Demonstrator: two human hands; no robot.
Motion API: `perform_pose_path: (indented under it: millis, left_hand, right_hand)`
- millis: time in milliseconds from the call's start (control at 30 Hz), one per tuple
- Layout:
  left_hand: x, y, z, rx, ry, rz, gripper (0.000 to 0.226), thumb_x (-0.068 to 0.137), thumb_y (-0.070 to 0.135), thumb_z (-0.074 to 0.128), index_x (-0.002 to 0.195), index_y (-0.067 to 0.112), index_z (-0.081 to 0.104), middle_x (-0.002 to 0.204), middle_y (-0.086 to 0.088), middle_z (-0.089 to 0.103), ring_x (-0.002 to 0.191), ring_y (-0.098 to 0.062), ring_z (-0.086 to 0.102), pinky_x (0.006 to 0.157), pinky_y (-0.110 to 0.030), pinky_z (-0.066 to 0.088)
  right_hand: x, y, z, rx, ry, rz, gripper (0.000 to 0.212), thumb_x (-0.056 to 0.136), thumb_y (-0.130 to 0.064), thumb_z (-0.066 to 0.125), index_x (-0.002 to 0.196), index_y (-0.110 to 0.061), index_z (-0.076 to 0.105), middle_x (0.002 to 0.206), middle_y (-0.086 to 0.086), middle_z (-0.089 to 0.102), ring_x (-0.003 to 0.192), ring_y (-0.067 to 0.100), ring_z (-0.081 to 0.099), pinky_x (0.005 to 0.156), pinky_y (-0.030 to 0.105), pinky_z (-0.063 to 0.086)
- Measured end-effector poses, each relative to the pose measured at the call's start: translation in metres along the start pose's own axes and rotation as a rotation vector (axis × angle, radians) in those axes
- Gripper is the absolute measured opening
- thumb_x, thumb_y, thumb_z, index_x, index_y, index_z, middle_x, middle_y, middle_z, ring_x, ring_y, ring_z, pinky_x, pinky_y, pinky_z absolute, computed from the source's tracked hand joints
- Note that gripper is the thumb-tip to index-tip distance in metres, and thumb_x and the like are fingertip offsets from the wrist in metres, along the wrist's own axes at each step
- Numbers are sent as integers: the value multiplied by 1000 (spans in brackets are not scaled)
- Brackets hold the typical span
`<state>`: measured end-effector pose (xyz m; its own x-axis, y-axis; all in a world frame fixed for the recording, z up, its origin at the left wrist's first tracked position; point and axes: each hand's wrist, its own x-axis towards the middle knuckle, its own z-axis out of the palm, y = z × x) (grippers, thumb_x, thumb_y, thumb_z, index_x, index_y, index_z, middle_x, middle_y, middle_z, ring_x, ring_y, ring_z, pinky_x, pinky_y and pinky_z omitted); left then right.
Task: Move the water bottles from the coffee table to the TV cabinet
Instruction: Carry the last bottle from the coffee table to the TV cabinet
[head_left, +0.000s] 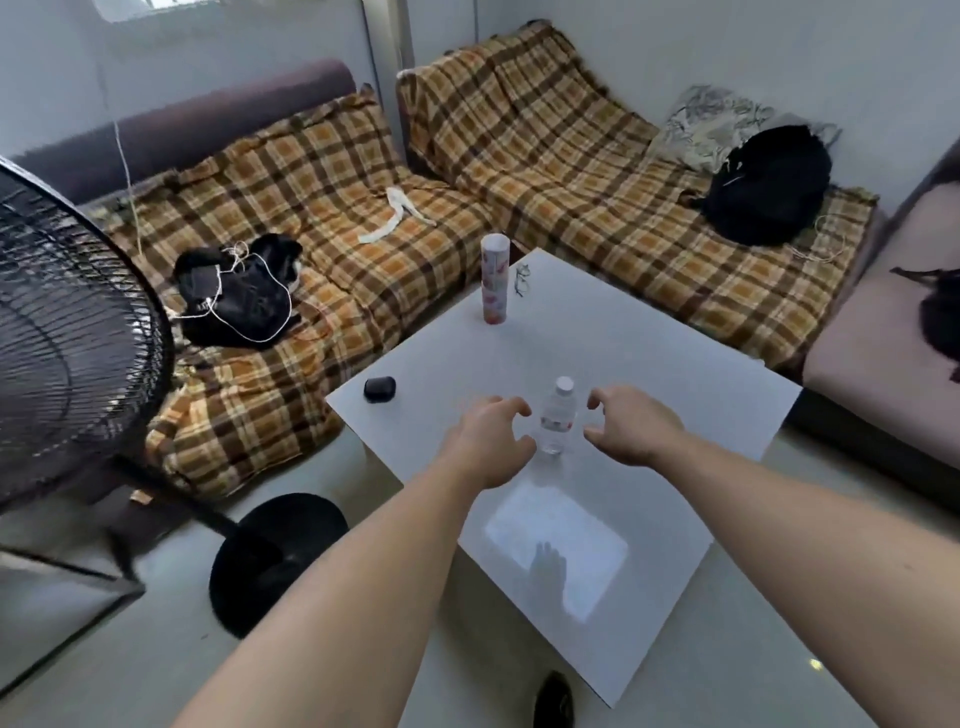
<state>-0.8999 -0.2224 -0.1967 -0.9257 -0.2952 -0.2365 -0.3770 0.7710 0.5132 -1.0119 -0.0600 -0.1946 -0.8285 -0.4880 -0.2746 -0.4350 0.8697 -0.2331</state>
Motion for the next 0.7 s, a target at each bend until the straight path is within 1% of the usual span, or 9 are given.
perform_pose_path:
  millis: [100,133,200,300,433,500,600,633,700]
  left_hand:
    - [30,0,11,3,-18,-26,40,84,39,53,123,34,48,125,3,51,112,-24,50,87,-39,45]
    - [37,0,15,7,-28,-32,40,83,39,53,123,34,48,125,3,51,112,-23,50,85,-37,44]
    - [51,-2,21,14,-48,-46,40,84,39,54,123,34,48,124,3,51,112,-22,49,86,-38,46]
    - [67,-7,26,32,-69,-89,41,84,39,54,124,33,48,125,1,51,110,-23,51,88,-40,48]
    - [78,-14,34,28,-89,-119,41,85,37,53,125,31,49,125,0,51,114,-24,48,90,-43,47]
    - [81,-17,39,39,-92,-132,41,85,38,52,126,31,48,126,1,51,115,-24,48,89,-41,45]
    - [84,-22,46,24,-103,-159,41,85,38,51,125,33,48,125,2,50,115,-23,47,89,-41,45]
    - [85,-24,47,18,-104,-165,41,85,38,51,125,33,48,125,3,50,115,-22,47,89,-42,45]
    - [87,-27,50,14,-107,-174,40,85,39,51,125,33,48,124,3,50,113,-22,47,88,-42,46]
  right_hand:
    - [43,15,9,31,-17,28,35,86,-32,55,120,-24,56,126,4,60,112,28,57,82,37,46]
    - [56,19,13,43,-24,29,38,86,-28,55,123,-23,55,128,5,58,113,28,56,83,37,46]
    - [80,25,22,67,-51,19,45,86,-22,55,130,-22,51,136,5,53,119,28,54,87,38,45]
    - [107,29,39,54,-127,-10,54,86,-24,55,138,-22,43,144,5,43,127,29,49,96,41,45]
    - [131,32,61,36,-229,-59,62,88,-26,54,145,-25,31,153,-1,31,134,28,41,104,43,41]
    - [138,32,69,27,-276,-87,65,89,-27,55,146,-24,26,155,-1,25,136,29,39,105,46,41]
    - [148,31,80,26,-303,-97,66,88,-20,52,147,-23,23,157,-2,17,135,32,40,104,46,41]
    - [150,30,83,25,-294,-98,65,88,-20,53,146,-23,25,156,0,19,133,33,42,103,46,42]
    - [155,29,87,25,-238,-89,62,89,-27,57,144,-24,30,149,4,28,126,34,48,98,45,46]
